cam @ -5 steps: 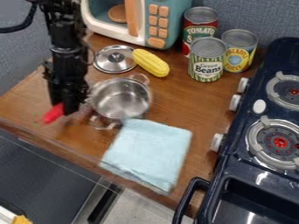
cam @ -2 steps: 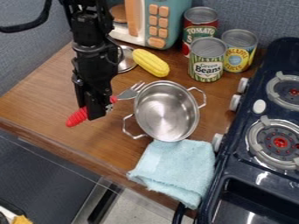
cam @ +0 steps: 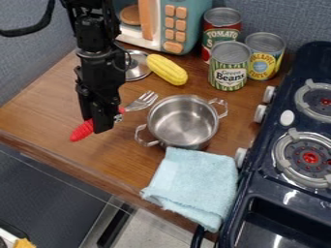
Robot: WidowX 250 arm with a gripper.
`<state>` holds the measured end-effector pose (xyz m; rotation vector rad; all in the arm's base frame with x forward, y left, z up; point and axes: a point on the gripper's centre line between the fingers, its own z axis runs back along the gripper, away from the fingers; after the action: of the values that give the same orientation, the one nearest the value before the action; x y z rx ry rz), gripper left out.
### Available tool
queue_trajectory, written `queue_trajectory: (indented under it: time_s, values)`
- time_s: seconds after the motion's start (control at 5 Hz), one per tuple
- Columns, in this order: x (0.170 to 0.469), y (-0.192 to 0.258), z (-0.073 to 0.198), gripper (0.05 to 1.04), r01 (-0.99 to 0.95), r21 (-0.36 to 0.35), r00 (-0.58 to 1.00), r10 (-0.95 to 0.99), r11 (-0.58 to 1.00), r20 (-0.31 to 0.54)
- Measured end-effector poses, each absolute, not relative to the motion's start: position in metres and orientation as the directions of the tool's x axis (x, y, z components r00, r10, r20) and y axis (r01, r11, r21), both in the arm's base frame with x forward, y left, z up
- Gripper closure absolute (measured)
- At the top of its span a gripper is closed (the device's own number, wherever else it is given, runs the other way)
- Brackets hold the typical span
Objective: Move the silver pot to the top edge of the blue towel
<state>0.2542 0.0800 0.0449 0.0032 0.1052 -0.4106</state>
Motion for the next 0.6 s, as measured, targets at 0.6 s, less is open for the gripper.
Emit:
queue_trajectory:
  time_s: [0.6]
  values:
    - [0.259, 0.115, 0.034, 0.7, 0.272, -0.014, 0.952, -0.272, 0.962, -0.139]
